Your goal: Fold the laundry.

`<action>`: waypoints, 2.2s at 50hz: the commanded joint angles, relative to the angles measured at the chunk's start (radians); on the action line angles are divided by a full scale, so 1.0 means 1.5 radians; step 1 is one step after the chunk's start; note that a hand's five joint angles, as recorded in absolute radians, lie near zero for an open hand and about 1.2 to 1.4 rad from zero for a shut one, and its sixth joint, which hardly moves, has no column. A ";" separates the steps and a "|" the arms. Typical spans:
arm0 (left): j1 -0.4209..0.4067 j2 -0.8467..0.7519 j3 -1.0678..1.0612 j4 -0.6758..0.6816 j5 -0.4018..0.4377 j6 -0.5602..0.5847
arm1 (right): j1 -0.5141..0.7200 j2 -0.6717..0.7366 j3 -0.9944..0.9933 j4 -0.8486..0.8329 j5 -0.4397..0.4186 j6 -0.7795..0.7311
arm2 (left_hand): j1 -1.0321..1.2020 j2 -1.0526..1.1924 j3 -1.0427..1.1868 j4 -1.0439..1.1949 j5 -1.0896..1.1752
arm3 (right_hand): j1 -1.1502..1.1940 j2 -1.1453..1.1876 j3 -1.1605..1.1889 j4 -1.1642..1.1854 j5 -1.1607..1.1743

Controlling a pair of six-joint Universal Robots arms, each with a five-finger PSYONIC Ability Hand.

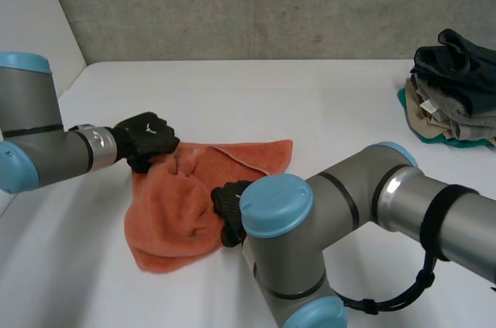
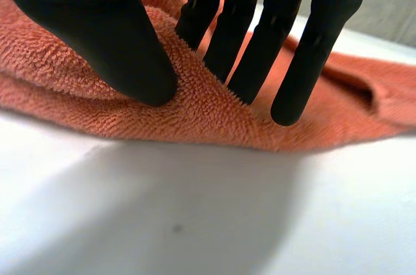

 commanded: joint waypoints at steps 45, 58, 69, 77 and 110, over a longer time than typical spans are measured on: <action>-0.188 -0.037 0.075 0.119 -0.260 -0.447 | -0.318 0.139 -0.322 -0.031 -0.123 -0.460 | -0.148 -0.180 -0.175 -0.180 -0.143 | -0.231 -0.323 -0.324 -0.332 -0.325; -0.178 0.087 0.037 0.125 -0.288 -0.443 | -0.355 -0.025 -0.223 -0.053 -0.077 -0.363 | -0.557 -0.590 -0.585 -0.590 -0.553 | -0.576 -0.669 -0.669 -0.677 -0.670; -0.132 0.156 -0.141 0.132 -0.182 -0.372 | -0.389 -0.191 -0.013 0.220 -0.130 -0.319 | -0.366 -0.398 -0.393 -0.398 -0.361 | -0.463 -0.555 -0.556 -0.564 -0.557; -0.110 0.102 -0.157 0.138 -0.152 -0.321 | -0.403 -0.213 0.105 0.213 -0.239 -0.272 | -0.236 -0.269 -0.264 -0.269 -0.232 | -0.308 -0.401 -0.401 -0.409 -0.402; -0.172 -0.105 0.090 0.151 -0.252 -0.257 | -0.365 -0.023 0.044 -0.031 -0.172 -0.174 | -0.062 -0.094 -0.089 -0.094 -0.057 | 0.138 0.046 0.045 0.037 0.044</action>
